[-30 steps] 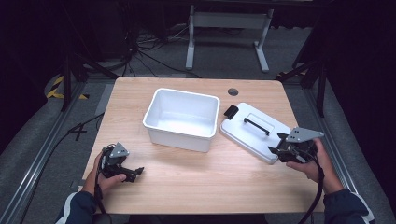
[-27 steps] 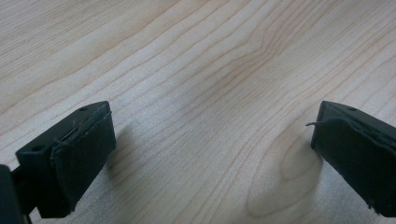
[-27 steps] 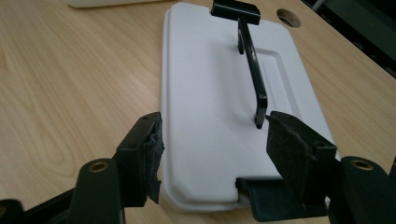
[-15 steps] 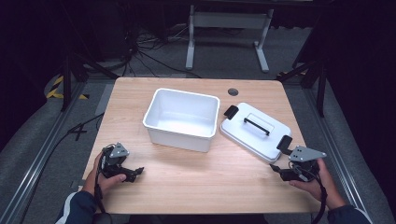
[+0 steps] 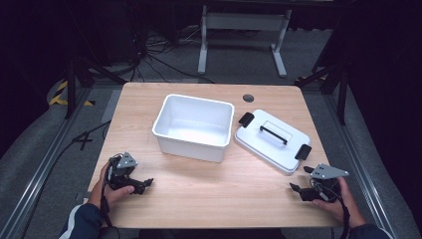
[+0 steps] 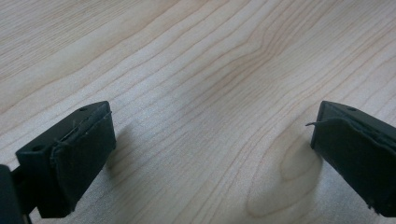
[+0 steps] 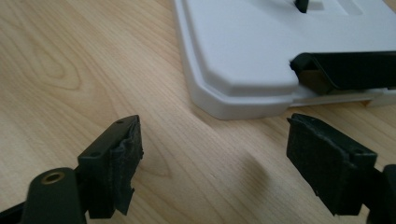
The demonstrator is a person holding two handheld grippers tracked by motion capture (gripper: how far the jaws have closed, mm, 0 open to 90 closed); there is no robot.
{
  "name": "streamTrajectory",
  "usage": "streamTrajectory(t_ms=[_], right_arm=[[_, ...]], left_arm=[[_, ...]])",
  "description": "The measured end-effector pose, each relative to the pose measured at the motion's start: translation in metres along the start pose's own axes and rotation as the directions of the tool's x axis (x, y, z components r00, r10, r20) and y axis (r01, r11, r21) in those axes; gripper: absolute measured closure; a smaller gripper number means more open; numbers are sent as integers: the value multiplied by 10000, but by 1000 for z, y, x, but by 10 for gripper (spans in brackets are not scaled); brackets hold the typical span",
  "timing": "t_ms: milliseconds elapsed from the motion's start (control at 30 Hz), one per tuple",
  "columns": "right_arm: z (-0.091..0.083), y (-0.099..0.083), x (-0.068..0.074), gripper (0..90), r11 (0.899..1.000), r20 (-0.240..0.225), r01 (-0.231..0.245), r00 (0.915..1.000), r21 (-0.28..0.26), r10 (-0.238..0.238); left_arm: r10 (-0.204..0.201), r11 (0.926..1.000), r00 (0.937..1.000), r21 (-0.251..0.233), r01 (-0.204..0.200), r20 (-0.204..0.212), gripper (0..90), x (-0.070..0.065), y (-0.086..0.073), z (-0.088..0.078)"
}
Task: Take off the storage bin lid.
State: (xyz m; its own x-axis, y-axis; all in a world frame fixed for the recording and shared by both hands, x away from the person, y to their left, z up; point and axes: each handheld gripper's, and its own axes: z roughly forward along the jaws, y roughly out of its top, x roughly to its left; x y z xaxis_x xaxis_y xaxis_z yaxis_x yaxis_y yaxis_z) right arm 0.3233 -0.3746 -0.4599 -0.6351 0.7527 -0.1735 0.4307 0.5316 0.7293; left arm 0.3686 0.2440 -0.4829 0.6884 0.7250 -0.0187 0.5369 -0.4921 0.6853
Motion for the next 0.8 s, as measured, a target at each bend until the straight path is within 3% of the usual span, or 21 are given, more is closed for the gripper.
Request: streamTrajectory(t_ms=[133,200,367,800], right_arm=[[4,-8,-7,183,9978,-456,-643,9969,-139,636],[5,-8,-9,183,9955,-374,-947,9948,-59,944],[6,-8,-12,181,9918,-668,-1275,9895,109,1279],[7,-8,-12,168,9919,-709,-1260,9894,143,1267]], left_arm=[[-14,10000,10000,-3,14,34,2,0,0,0],[-10,10000,10000,-4,10,28,2,0,0,0],[-5,10000,10000,-3,5,28,2,0,0,0],[43,10000,10000,-36,-43,-45,5,0,-1,0]])
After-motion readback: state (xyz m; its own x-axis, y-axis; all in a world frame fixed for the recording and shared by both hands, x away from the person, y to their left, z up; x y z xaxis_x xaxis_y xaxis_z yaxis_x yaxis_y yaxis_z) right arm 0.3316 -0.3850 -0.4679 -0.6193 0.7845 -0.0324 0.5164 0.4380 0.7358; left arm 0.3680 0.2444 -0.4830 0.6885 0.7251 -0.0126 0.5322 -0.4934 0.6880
